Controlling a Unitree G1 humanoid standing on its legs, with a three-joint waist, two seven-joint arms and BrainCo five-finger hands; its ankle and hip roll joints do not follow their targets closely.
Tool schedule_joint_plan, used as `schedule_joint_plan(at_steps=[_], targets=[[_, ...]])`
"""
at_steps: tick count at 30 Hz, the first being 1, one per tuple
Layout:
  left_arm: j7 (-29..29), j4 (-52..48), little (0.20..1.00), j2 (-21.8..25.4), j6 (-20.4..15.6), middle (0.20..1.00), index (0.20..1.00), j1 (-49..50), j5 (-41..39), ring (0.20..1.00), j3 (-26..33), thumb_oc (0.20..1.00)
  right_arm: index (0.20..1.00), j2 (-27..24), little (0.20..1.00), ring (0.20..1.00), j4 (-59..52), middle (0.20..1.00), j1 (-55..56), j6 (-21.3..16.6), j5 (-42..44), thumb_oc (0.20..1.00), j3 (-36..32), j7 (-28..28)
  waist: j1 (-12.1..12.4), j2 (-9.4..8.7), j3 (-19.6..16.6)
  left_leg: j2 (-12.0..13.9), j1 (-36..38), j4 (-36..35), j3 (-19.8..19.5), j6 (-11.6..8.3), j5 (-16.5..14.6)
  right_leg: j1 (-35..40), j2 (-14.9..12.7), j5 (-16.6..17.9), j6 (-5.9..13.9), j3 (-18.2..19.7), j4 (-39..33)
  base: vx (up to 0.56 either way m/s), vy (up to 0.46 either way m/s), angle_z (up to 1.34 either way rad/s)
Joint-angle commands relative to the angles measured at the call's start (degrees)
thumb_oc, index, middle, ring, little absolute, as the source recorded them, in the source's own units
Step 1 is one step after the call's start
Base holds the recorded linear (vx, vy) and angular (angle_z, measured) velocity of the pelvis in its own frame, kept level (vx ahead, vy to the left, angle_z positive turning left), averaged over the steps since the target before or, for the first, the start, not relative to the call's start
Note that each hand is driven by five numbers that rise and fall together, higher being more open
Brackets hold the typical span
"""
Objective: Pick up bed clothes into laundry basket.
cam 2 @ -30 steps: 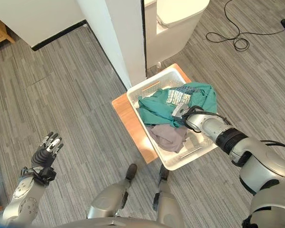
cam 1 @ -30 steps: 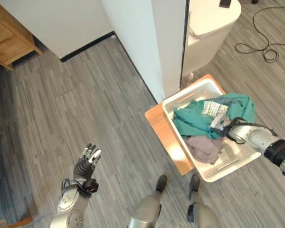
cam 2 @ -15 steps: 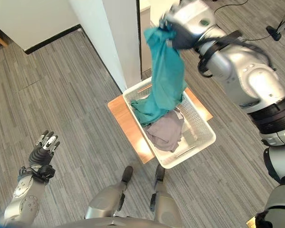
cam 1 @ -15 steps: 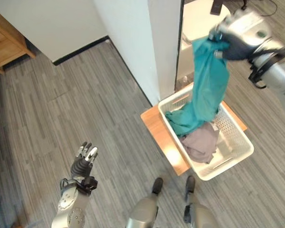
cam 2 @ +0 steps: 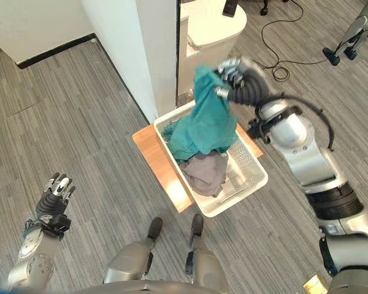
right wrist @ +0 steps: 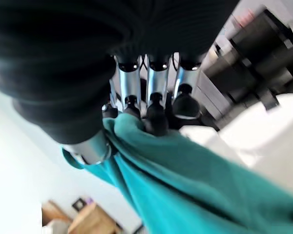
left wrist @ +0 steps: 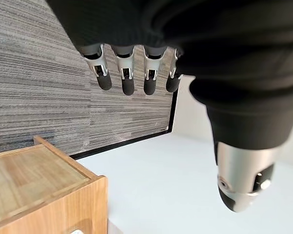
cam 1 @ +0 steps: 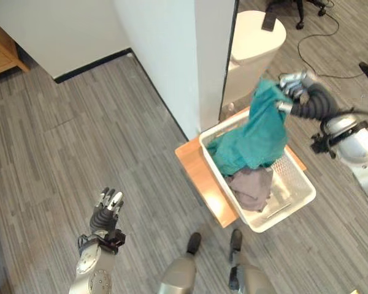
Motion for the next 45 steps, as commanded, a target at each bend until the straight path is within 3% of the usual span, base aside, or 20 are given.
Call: schedule_joint_plan(at_steps=[1,7,10,11,17,22,23,24,28,34,38,39,40,42,45], targets=[[0.02,-1.76,1.000,1.28,-1.21,1.000,1.000,3.06,0.11,1.000,2.20,1.000,0.200,-1.03,0.200,0.200,0.02,0.200,-3.00,-0.49,0.78,0.200,-0.58,3.24,-0.54,0.89,-3.73,0.29,-2.68,-1.32,-0.99,0.26,1.92,1.85,-2.45,-8.57,3.56,-0.74,5.57,0.00,0.000,0.00],[-0.30,-2.04,1.000,1.21,-0.90,1.000,1.000,3.45,1.28,1.000,2.05,1.000,0.200,0.61,0.200,0.200,4.04,0.200,0.84,0.73,-5.41,0.200,3.08,6.30,-0.56,1.77,-3.02,0.42,-3.01,-1.25,-0.74,0.16,2.10,1.62,-2.39,-8.37,3.52,-0.51,5.40,-0.01,0.000,-0.05],[-0.31,-2.08,1.000,1.85,-0.88,1.000,1.000,3.49,1.90,1.000,1.88,1.000,0.200,-1.08,0.200,0.200,5.30,0.200,-0.41,0.27,-14.10,0.200,6.08,7.41,-0.31,2.32,-2.74,0.43,-3.15,-1.21,-0.77,0.08,2.20,1.47,-2.39,-8.33,3.53,-0.50,5.39,0.00,0.000,0.00],[-0.23,-1.65,1.000,2.21,-0.90,1.000,1.000,3.53,1.96,1.000,0.80,1.000,0.200,0.36,0.200,0.200,12.29,0.200,-1.67,1.23,-17.89,0.200,10.69,8.09,0.05,3.03,-2.54,0.40,-3.24,-1.16,-0.86,0.01,2.31,1.52,-2.42,-8.16,3.56,-0.59,5.24,0.00,0.000,0.00],[-1.08,-1.69,1.000,3.46,-0.95,1.000,1.000,3.44,1.84,1.000,-0.02,1.000,0.200,-0.38,0.200,0.200,19.24,0.200,-6.89,-0.42,-28.88,0.200,19.23,9.92,0.51,4.02,-2.55,0.35,-3.33,-1.21,-1.07,-0.19,2.40,1.70,-2.46,-8.16,3.64,-0.86,4.94,0.00,0.000,0.00],[-0.70,-0.47,1.000,3.19,-1.00,1.000,1.000,2.92,1.75,1.000,-1.88,1.000,0.200,2.65,0.200,0.200,26.23,0.200,-9.80,-0.62,-35.50,0.200,25.95,12.03,0.67,4.79,-2.56,0.07,-3.33,-1.28,-1.29,-0.25,2.40,2.03,-2.63,-8.06,3.67,-1.27,4.44,0.01,0.000,0.01],[-0.56,-0.16,1.000,3.11,-0.90,1.000,1.000,2.78,1.72,1.000,-2.10,1.000,0.401,3.46,0.401,0.401,28.45,0.401,-10.48,-0.41,-36.73,0.401,27.55,12.72,0.75,4.87,-2.54,0.06,-3.41,-1.28,-1.28,-0.26,2.41,2.03,-2.65,-8.02,3.67,-1.31,4.34,0.00,0.000,0.00],[-0.44,-0.12,1.000,3.32,-0.74,1.000,1.000,2.73,1.76,1.000,-2.15,1.000,1.000,3.63,1.000,1.000,29.46,1.000,-11.30,-0.05,-38.21,1.000,28.47,13.64,0.85,4.95,-2.51,0.01,-3.48,-1.29,-1.25,-0.29,2.40,1.99,-2.67,-7.97,3.66,-1.35,4.24,0.00,0.000,0.00],[-0.29,-0.30,1.000,3.39,-0.72,1.000,1.000,2.88,1.66,1.000,-1.40,1.000,1.000,4.85,1.000,1.000,31.05,1.000,-11.68,0.88,-38.50,1.000,28.16,13.41,0.78,5.04,-2.50,0.04,-3.70,-1.26,-1.15,-0.30,2.48,1.82,-2.70,-7.69,3.68,-1.37,3.88,0.00,0.000,0.00],[0.29,0.34,1.000,2.52,-0.95,1.000,1.000,2.46,1.97,1.000,-0.46,1.000,1.000,1.87,1.000,1.000,22.07,1.000,-8.90,3.01,-27.53,1.000,20.61,12.91,0.02,4.48,-3.15,0.18,-3.72,-1.27,-0.97,-0.26,2.30,2.08,-2.84,-7.71,3.87,-1.27,3.54,0.00,0.000,0.00],[-0.13,-0.70,1.000,2.30,-1.43,1.000,1.000,1.95,1.85,1.000,-0.09,1.000,1.000,-3.61,1.000,1.000,11.92,1.000,-6.97,2.94,-9.99,1.000,11.77,10.69,-1.02,3.55,-4.12,0.12,-3.02,-1.32,-0.58,-0.22,1.85,2.50,-2.86,-7.89,4.04,-0.87,3.64,0.03,-0.003,0.00],[-0.82,-2.00,1.000,1.58,-1.79,1.000,1.000,2.00,0.89,1.000,0.36,1.000,1.000,-5.71,1.000,1.000,6.36,1.000,-1.49,1.22,4.48,1.000,0.92,7.20,-2.59,2.61,-4.97,0.25,-2.45,-1.48,-0.21,-0.21,1.51,2.73,-2.81,-8.07,4.10,-0.51,3.76,0.07,-0.028,0.04],[-1.37,-2.61,1.000,1.06,-1.84,1.000,1.000,2.10,0.45,1.000,0.79,1.000,1.000,-5.07,1.000,1.000,4.15,1.000,2.88,-0.01,9.23,1.000,-5.18,6.80,-3.36,2.37,-5.41,0.32,-2.19,-1.52,0.05,-0.18,1.29,2.85,-2.77,-8.20,4.15,-0.45,3.84,0.06,-0.023,-0.01],[-1.86,-3.08,1.000,0.93,-1.83,1.000,1.000,2.21,0.16,1.000,0.78,1.000,1.000,-3.91,1.000,1.000,3.51,1.000,6.40,-0.47,13.17,1.000,-9.62,6.79,-3.47,2.22,-5.75,0.37,-1.99,-1.52,0.19,-0.16,1.16,2.99,-2.77,-8.35,4.19,-0.47,3.91,0.05,-0.017,-0.16],[-2.36,-3.93,1.000,-0.77,-1.97,1.000,1.000,2.62,-0.09,1.000,2.20,1.000,1.000,5.23,1.000,1.000,5.01,1.000,15.38,-4.31,17.68,1.000,-22.61,0.01,-4.89,2.69,-6.96,0.53,-1.18,-1.62,0.44,-0.01,0.51,3.55,-2.72,-8.69,4.19,-0.14,3.76,0.06,-0.007,-0.14]])
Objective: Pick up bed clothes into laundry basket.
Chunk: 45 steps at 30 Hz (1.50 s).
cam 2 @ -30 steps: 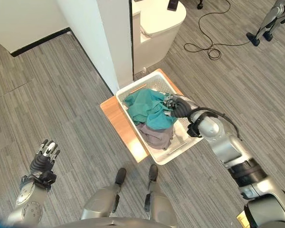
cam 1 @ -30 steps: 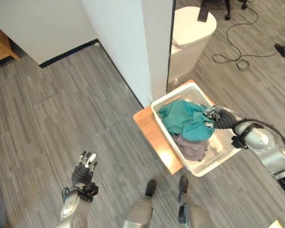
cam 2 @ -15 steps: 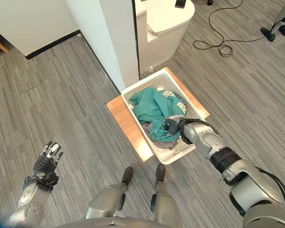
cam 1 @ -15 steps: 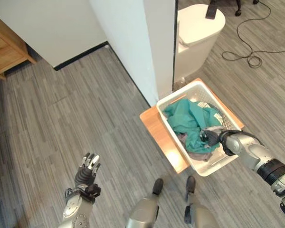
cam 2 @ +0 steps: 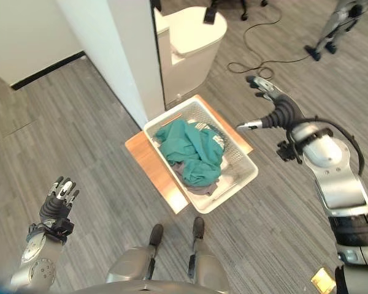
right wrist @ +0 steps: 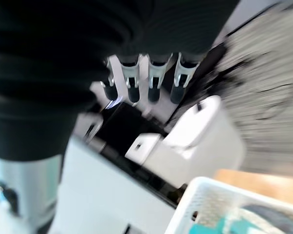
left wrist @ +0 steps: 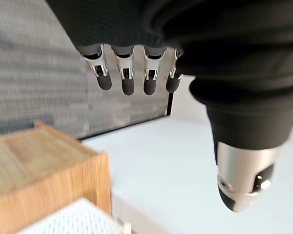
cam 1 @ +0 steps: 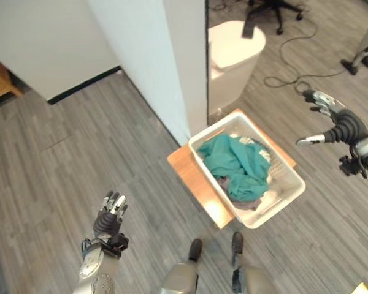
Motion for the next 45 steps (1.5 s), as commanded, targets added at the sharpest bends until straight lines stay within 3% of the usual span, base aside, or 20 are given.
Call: schedule_joint_plan(at_steps=[1,4,6,10,12,19,23,24,25,26,30,31,32,33,34,35,38,42,44,45], targets=[[-0.56,-2.56,1.000,0.10,-3.25,1.000,1.000,1.01,-0.58,1.000,2.34,1.000,1.000,7.82,1.000,1.000,0.72,1.000,0.60,-7.28,7.13,1.000,-5.86,-10.59,-0.47,2.37,-3.80,0.04,-1.31,-2.02,-1.72,0.26,1.10,4.06,-2.97,-9.07,4.27,-1.75,3.81,0.06,0.003,-0.06],[1.12,-2.61,1.000,-1.28,-3.61,1.000,1.000,1.22,0.73,1.000,2.78,1.000,1.000,20.35,1.000,1.000,0.84,1.000,6.44,-11.35,11.42,1.000,-8.06,-14.45,-1.33,3.19,-4.89,0.01,-0.64,-2.02,-1.43,0.36,0.42,4.71,-2.89,-9.72,4.02,-1.55,3.48,0.05,0.015,-0.11],[2.82,-2.58,1.000,-2.11,-3.25,1.000,1.000,2.10,3.36,1.000,2.84,1.000,1.000,24.92,1.000,1.000,2.70,1.000,12.04,-10.75,10.92,1.000,-7.22,-15.53,-2.14,3.51,-5.25,0.02,0.02,-2.02,-1.02,0.33,0.25,5.15,-2.87,-9.79,3.87,-1.33,3.48,0.03,0.014,-0.06],[2.42,-3.75,1.000,-3.72,-2.48,1.000,1.000,4.17,7.49,1.000,3.14,1.000,1.000,27.44,1.000,1.000,2.76,1.000,19.28,-7.99,8.23,1.000,-6.24,-13.45,-3.27,3.87,-5.76,0.23,0.87,-2.02,-0.27,0.24,-0.05,5.67,-2.75,-9.91,3.74,-0.91,3.43,0.01,-0.004,-0.05],[1.00,-3.18,1.000,-5.56,-1.89,1.000,1.000,4.62,8.12,1.000,0.80,1.000,1.000,29.15,1.000,1.000,3.12,1.000,24.36,-5.87,8.50,1.000,-2.79,-9.48,-4.40,4.23,-6.29,0.23,1.75,-2.02,0.42,0.25,-0.23,5.99,-2.67,-10.06,3.69,-0.38,3.82,0.00,-0.015,-0.17],[2.01,-2.89,1.000,-5.41,-3.63,1.000,1.000,2.22,8.09,1.000,-1.66,1.000,1.000,27.41,1.000,1.000,3.82,1.000,18.14,-7.81,6.49,1.000,-0.17,-11.44,-4.09,5.82,-5.98,0.84,3.20,-1.87,0.82,0.56,-0.04,2.91,-1.31,-12.36,3.63,0.76,12.93,-0.03,-0.022,-0.11],[1.84,-2.00,1.000,-3.53,-4.29,1.000,1.000,0.20,9.32,1.000,-1.89,1.000,1.000,27.97,1.000,1.000,4.47,1.000,18.50,-8.81,6.93,1.000,-1.88,-12.67,-5.51,5.94,-6.53,0.53,1.26,0.29,-5.94,0.14,2.03,5.22,6.86,-18.90,1.93,15.21,20.44,-0.03,-0.113,0.45],[1.84,-2.01,1.000,-3.52,-4.29,1.000,1.000,0.21,9.32,1.000,-1.89,1.000,1.000,27.98,1.000,1.000,4.46,1.000,18.51,-8.81,6.93,1.000,-1.87,-12.67,-5.59,5.90,-6.52,0.47,1.23,0.34,-6.02,0.14,2.02,5.19,6.83,-18.99,1.93,15.13,20.57,-0.08,-0.184,1.29],[1.64,-2.20,1.000,-4.04,-4.79,1.000,1.000,0.25,9.41,1.000,-1.45,1.000,1.000,28.56,1.000,1.000,3.15,1.000,19.86,-9.15,7.32,1.000,-3.29,-12.52,-5.06,5.79,-6.96,-0.80,-0.19,1.39,-10.58,-1.00,3.22,7.40,8.35,-20.73,0.71,19.69,20.69,-0.14,-0.222,1.16],[1.90,-2.63,1.000,-4.38,-4.83,1.000,1.000,0.53,9.33,1.000,-1.33,1.000,1.000,28.69,1.000,1.000,2.83,1.000,19.79,-9.56,7.92,1.000,-3.35,-12.68,-4.86,5.61,-6.90,-1.62,-1.60,1.62,-12.56,-1.60,4.21,8.78,8.17,-20.73,0.00,19.92,18.64,-0.24,-0.337,0.83],[2.57,-5.41,1.000,-7.80,-4.84,1.000,1.000,4.55,9.69,1.000,-0.09,1.000,1.000,28.09,1.000,1.000,2.50,1.000,20.09,-9.62,9.83,1.000,-3.33,-12.50,-2.47,5.42,-5.56,-2.43,-7.76,2.22,-14.75,-4.35,8.98,10.80,7.28,-19.33,-2.10,15.04,12.18,-0.29,-0.280,1.58],[2.66,-5.67,1.000,-8.45,-4.65,1.000,1.000,5.31,9.40,1.000,0.09,1.000,1.000,27.50,1.000,1.000,2.59,1.000,20.16,-9.54,10.42,1.000,-3.58,-12.45,-2.32,5.48,-4.56,-2.37,-9.27,3.25,-13.45,-4.85,9.41,10.65,7.08,-18.55,-2.24,13.63,11.50,-0.41,-0.181,1.10],[2.62,-5.56,1.000,-8.76,-4.46,1.000,1.000,5.50,8.66,1.000,-0.17,1.000,1.000,27.08,1.000,1.000,2.43,1.000,20.19,-9.45,10.82,1.000,-3.79,-12.41,-3.13,5.24,-3.71,-1.52,-10.15,5.49,-7.84,-3.90,8.07,9.91,6.32,-17.76,-2.15,11.57,11.42,-0.50,-0.144,1.61],[2.72,-5.09,1.000,-9.24,-4.39,1.000,1.000,5.23,7.96,1.000,-0.27,1.000,1.000,26.70,1.000,1.000,2.35,1.000,19.76,-9.48,10.65,1.000,-3.84,-12.45,-4.33,4.47,-3.43,0.62,-10.05,9.24,1.30,-2.66,5.60,8.66,4.82,-16.53,-1.57,8.22,11.25,-0.48,-0.134,2.07],[2.24,-4.68,1.000,-9.18,-4.02,1.000,1.000,5.63,7.86,1.000,-0.65,1.000,1.000,26.80,1.000,1.000,2.26,1.000,20.01,-9.45,10.02,1.000,-3.37,-13.10,-4.58,4.07,-3.58,1.97,-9.89,11.16,5.15,-2.48,4.21,8.21,4.04,-15.90,-1.44,5.46,10.35,-0.49,-0.137,2.34],[1.86,-4.48,1.000,-9.40,-3.87,1.000,1.000,5.89,7.50,1.000,-1.16,1.000,1.000,26.91,1.000,1.000,2.24,1.000,20.21,-9.63,10.07,1.000,-2.98,-13.32,-5.41,3.08,-3.55,3.87,-8.48,14.84,11.00,-1.88,0.51,7.50,2.22,-15.09,-1.30,1.67,9.90,-0.39,-0.100,2.00],[0.62,-5.37,1.000,-9.01,-3.02,1.000,1.000,7.31,8.03,1.000,-1.71,1.000,1.000,29.63,1.000,1.000,2.13,1.000,22.28,-9.85,13.75,1.000,-2.34,-12.03,-7.68,2.85,-4.64,7.39,-2.48,17.16,16.68,-2.26,-3.41,6.53,0.25,-14.18,-0.84,-5.54,9.25,-0.32,-0.043,1.57],[0.33,-5.46,1.000,-7.72,-2.65,1.000,1.000,3.83,8.93,1.000,-3.79,1.000,1.000,30.64,1.000,1.000,1.32,1.000,24.66,-10.25,12.99,1.000,-2.93,-11.83,-11.97,5.07,-6.47,10.50,5.67,11.19,26.40,-4.30,-5.69,5.31,-3.14,-14.75,1.10,-18.57,11.93,-0.20,0.059,1.44],[-0.51,-5.57,1.000,-7.57,-2.51,1.000,1.000,3.32,8.85,1.000,-4.89,1.000,1.000,30.74,1.000,1.000,1.32,1.000,24.69,-9.93,13.28,1.000,-3.00,-12.13,-12.47,5.84,-6.67,9.82,5.26,8.60,26.17,-4.27,-4.10,5.47,-3.51,-13.93,1.26,-20.41,11.86,-0.07,0.127,1.54],[-0.58,-5.31,1.000,-7.81,-2.45,1.000,1.000,3.34,9.20,1.000,-5.10,1.000,1.000,30.62,1.000,1.000,1.58,1.000,24.89,-9.22,12.56,1.000,-2.06,-11.31,-12.59,6.92,-6.60,8.39,5.78,5.05,24.24,-3.25,-3.90,4.21,-4.62,-13.64,1.92,-21.19,15.68,-0.04,0.150,1.97]])
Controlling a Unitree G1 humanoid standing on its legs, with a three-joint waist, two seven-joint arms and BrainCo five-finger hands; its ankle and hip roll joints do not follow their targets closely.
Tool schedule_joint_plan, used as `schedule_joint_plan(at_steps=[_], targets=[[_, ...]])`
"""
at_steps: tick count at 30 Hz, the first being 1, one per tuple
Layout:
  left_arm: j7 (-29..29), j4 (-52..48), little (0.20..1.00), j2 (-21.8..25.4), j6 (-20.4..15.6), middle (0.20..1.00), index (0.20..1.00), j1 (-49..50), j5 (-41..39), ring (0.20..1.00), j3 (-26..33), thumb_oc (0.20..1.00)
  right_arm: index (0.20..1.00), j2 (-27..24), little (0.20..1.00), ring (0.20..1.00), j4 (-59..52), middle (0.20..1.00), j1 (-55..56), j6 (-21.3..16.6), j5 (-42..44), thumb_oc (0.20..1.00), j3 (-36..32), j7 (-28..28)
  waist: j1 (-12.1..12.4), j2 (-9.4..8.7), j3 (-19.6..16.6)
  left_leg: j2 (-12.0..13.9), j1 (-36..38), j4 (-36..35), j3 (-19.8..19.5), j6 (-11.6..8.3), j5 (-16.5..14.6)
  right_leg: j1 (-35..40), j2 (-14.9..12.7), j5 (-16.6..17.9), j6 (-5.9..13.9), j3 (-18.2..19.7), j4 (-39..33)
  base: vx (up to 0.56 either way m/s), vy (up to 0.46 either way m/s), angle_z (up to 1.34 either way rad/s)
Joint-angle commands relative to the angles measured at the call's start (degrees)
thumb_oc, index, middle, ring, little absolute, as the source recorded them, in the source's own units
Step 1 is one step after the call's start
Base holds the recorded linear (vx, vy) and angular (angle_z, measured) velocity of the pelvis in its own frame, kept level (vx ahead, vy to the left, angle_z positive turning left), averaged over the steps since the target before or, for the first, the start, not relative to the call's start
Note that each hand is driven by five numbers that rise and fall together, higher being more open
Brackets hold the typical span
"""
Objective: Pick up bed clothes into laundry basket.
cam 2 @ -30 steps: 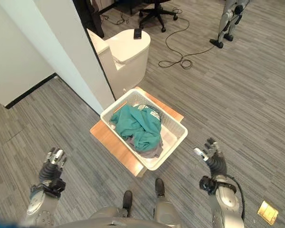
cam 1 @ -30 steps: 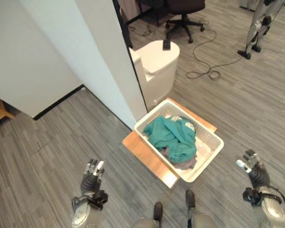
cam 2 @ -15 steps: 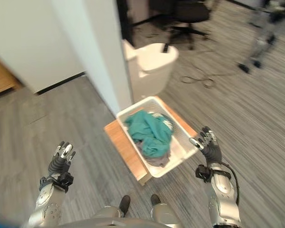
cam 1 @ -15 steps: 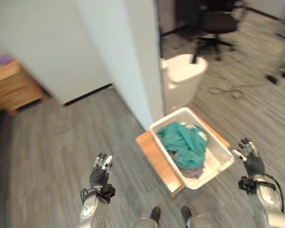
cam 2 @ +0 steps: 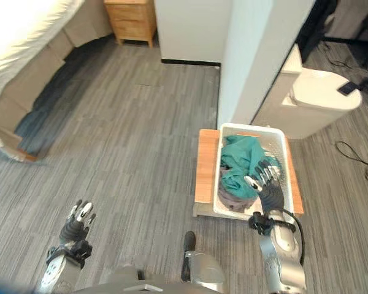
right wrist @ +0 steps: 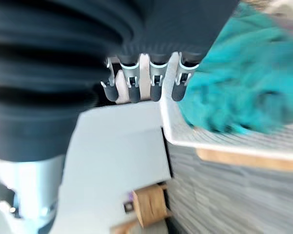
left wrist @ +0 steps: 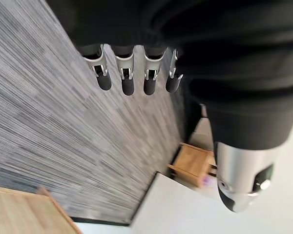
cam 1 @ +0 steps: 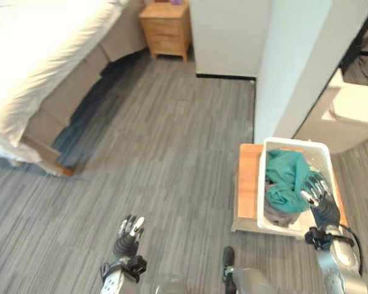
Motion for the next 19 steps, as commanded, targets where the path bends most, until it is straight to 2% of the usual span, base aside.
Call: schedule_joint_plan(at_steps=[1,2,3,4,5,6,7,8,10,11,15,19], targets=[[-1.32,-4.03,1.000,2.32,-1.96,1.000,1.000,2.04,1.83,1.000,2.35,1.000,1.000,-1.19,1.000,1.000,-1.40,1.000,-1.35,-2.71,0.27,1.000,-0.32,1.12,-0.24,2.19,-4.47,-3.37,-4.06,-7.30,-4.84,5.08,2.93,3.43,-2.70,-9.44,6.36,0.96,7.22,-0.06,0.287,1.54],[-0.68,-4.68,1.000,2.72,-2.00,1.000,1.000,2.17,3.33,1.000,2.63,1.000,1.000,-1.33,1.000,1.000,-1.28,1.000,-2.08,-1.97,-0.60,1.000,0.26,1.47,0.01,2.24,-3.64,-4.60,-3.63,-7.68,-6.87,7.09,2.26,0.50,-5.02,-7.60,7.43,2.09,14.83,-0.04,0.186,0.69],[-0.46,-4.86,1.000,3.19,-2.02,1.000,1.000,2.27,3.97,1.000,2.69,1.000,1.000,-0.64,1.000,1.000,-1.31,1.000,-2.43,-1.89,0.30,1.000,0.89,1.84,-0.34,1.94,-2.87,-5.33,-3.28,-7.65,-7.59,8.21,2.09,-1.26,-5.94,-5.01,8.74,4.18,18.79,-0.11,0.235,0.08],[-0.22,-4.47,1.000,4.03,-2.19,1.000,1.000,2.19,4.30,1.000,2.86,1.000,1.000,0.03,1.000,1.000,-0.77,1.000,-3.03,-1.95,1.34,1.000,1.91,2.30,-0.46,1.86,-2.06,-5.65,-3.30,-7.97,-8.19,8.93,2.34,-3.46,-6.17,-3.40,9.75,7.26,22.28,-0.12,0.121,0.15],[-0.22,-4.28,1.000,4.67,-2.24,1.000,1.000,2.27,4.68,1.000,2.96,1.000,1.000,0.30,1.000,1.000,-0.57,1.000,-3.13,-1.92,1.29,1.000,2.53,2.62,-0.82,2.05,-1.52,-5.82,-3.01,-8.34,-9.49,9.26,2.41,-4.97,-4.92,-3.38,10.39,11.52,24.99,-0.14,0.074,0.33],[-0.21,-3.69,1.000,5.06,-2.36,1.000,1.000,2.09,5.13,1.000,3.08,1.000,1.000,0.48,1.000,1.000,-0.60,1.000,-3.35,-1.82,0.75,1.000,2.91,2.77,-1.13,2.20,-1.69,-6.04,-3.29,-9.04,-10.90,9.10,2.94,-5.59,-2.11,-4.27,10.07,16.42,23.50,-0.05,0.036,0.28],[-0.24,-3.07,1.000,5.07,-2.62,1.000,1.000,2.21,4.55,1.000,3.34,1.000,1.000,0.30,1.000,1.000,-0.87,1.000,-3.47,-1.54,0.29,1.000,3.13,2.88,-1.42,2.39,-2.00,-6.56,-2.89,-10.03,-12.54,8.87,3.18,-5.06,-0.10,-6.06,9.40,19.62,19.98,0.04,0.008,0.44],[-0.34,-2.86,1.000,4.83,-2.84,1.000,1.000,2.49,4.16,1.000,3.74,1.000,1.000,0.25,1.000,1.000,-0.90,1.000,-3.43,-1.34,0.18,1.000,3.27,3.22,-1.25,2.50,-2.58,-7.06,-2.70,-10.67,-13.87,8.59,3.24,-4.88,0.27,-6.64,8.99,21.31,15.53,0.11,0.003,0.52],[0.95,-1.76,1.000,5.70,-3.18,1.000,1.000,2.06,5.38,1.000,3.96,1.000,1.000,-0.03,1.000,1.000,0.05,1.000,-2.74,-1.87,0.35,1.000,2.76,2.83,-0.80,1.28,-2.79,-8.40,-3.64,-8.89,-16.17,8.49,2.85,-2.64,-0.26,-6.00,8.21,21.16,8.95,0.07,-0.058,0.68],[0.59,-3.05,1.000,4.29,-3.68,1.000,1.000,2.75,4.94,1.000,4.09,1.000,1.000,-0.82,1.000,1.000,-0.07,1.000,-1.95,-0.33,-0.95,1.000,4.13,3.88,0.82,0.57,-4.75,-8.85,-3.98,-9.23,-17.19,8.65,2.69,1.16,-0.21,-7.18,8.03,21.03,5.17,0.02,-0.075,0.77],[0.33,-3.16,1.000,2.37,-3.81,1.000,1.000,3.26,2.19,1.000,3.36,1.000,1.000,-1.46,1.000,1.000,0.51,1.000,-2.15,0.07,-1.06,1.000,4.08,4.10,2.37,-0.23,-6.27,-8.74,-4.03,-9.14,-17.42,8.59,2.75,3.72,0.13,-7.19,7.56,20.30,2.53,0.04,-0.085,0.31],[0.85,-2.63,1.000,2.08,-3.44,1.000,1.000,4.35,3.75,1.000,3.01,1.000,1.000,-1.62,1.000,1.000,1.50,1.000,-2.56,0.42,-0.70,1.000,4.46,3.80,3.35,-0.90,-7.15,-8.47,-3.91,-9.05,-18.23,8.44,2.80,5.45,0.42,-7.55,7.03,19.47,1.46,0.02,-0.056,0.17]])
